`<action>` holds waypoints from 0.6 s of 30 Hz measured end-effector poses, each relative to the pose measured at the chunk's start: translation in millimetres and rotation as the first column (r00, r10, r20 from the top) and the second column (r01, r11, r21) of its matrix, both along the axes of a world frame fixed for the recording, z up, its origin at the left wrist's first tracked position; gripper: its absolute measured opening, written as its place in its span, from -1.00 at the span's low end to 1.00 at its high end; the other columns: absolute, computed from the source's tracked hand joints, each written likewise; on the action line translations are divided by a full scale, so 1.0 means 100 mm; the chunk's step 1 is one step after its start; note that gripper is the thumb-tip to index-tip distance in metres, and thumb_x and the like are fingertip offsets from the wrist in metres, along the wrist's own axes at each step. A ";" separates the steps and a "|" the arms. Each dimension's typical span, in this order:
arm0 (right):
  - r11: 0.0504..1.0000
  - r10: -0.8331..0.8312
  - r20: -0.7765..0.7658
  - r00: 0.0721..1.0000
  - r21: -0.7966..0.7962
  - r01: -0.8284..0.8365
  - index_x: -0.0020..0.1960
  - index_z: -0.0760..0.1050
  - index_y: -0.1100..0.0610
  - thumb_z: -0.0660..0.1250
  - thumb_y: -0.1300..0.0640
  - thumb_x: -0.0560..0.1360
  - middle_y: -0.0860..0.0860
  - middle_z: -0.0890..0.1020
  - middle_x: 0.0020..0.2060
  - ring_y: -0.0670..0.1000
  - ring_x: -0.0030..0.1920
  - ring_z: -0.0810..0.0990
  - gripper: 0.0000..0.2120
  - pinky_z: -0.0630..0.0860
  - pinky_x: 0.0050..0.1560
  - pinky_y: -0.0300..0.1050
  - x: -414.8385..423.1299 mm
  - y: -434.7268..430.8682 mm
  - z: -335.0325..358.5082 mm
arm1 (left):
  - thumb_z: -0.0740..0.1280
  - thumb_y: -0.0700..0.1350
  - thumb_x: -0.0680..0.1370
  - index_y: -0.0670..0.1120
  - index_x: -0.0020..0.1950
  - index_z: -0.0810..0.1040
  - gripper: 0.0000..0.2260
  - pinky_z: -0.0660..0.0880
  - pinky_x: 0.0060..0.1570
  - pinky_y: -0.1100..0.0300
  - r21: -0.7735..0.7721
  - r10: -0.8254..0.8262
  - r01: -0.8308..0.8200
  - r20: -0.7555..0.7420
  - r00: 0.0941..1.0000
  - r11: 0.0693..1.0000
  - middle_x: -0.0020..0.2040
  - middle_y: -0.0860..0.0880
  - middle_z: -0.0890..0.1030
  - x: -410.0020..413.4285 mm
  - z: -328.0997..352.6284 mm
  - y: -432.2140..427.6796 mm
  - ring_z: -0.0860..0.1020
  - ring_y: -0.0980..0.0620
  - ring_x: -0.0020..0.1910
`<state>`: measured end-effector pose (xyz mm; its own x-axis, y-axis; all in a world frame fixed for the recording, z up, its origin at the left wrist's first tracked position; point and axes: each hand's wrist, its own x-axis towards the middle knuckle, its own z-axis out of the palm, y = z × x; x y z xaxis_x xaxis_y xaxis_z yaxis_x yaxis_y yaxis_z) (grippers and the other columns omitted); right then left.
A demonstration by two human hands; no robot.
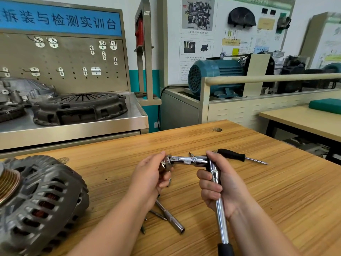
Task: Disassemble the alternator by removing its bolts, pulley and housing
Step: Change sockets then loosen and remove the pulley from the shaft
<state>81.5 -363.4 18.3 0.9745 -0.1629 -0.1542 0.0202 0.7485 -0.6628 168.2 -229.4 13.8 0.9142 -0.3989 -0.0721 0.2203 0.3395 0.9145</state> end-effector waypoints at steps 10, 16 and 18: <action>0.984 -0.036 0.024 0.999 -0.172 0.039 -0.18 0.36 0.05 0.49 -0.02 0.19 0.00 0.31 -0.55 -0.12 -0.69 0.18 -0.63 0.14 -0.70 -0.38 0.02 0.16 0.07 | 0.20 -0.11 0.56 -0.03 -0.47 0.38 -0.63 0.18 -0.61 0.30 0.222 0.263 -0.365 0.386 0.884 0.904 -0.57 0.05 0.37 -0.08 0.19 0.06 0.27 0.15 -0.64; 0.963 -0.024 0.073 0.997 -0.266 0.042 -0.20 0.46 0.08 0.48 -0.01 0.21 0.04 0.32 -0.53 -0.08 -0.67 0.19 -0.71 0.14 -0.67 -0.36 -0.03 0.27 0.25 | 0.18 -0.14 0.51 -0.09 -0.41 0.39 -0.72 0.14 -0.55 0.27 0.451 0.162 -0.405 0.486 0.859 0.795 -0.53 -0.02 0.44 -0.02 0.45 0.24 0.25 0.20 -0.70; 0.955 -0.027 0.102 0.994 -0.290 0.056 -0.29 0.48 0.05 0.47 -0.02 0.21 0.04 0.32 -0.54 -0.08 -0.67 0.18 -0.78 0.13 -0.66 -0.36 -0.04 0.33 0.32 | 0.17 -0.16 0.51 -0.08 -0.44 0.38 -0.71 0.13 -0.54 0.27 0.460 0.154 -0.398 0.482 0.863 0.793 -0.57 -0.01 0.43 -0.04 0.54 0.28 0.22 0.20 -0.71</action>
<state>77.2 -330.5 50.1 0.9738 -0.2274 0.0002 0.1214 0.5193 -0.8459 164.5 -201.2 67.7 0.9701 -0.1334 0.2028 -0.2298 -0.2355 0.9443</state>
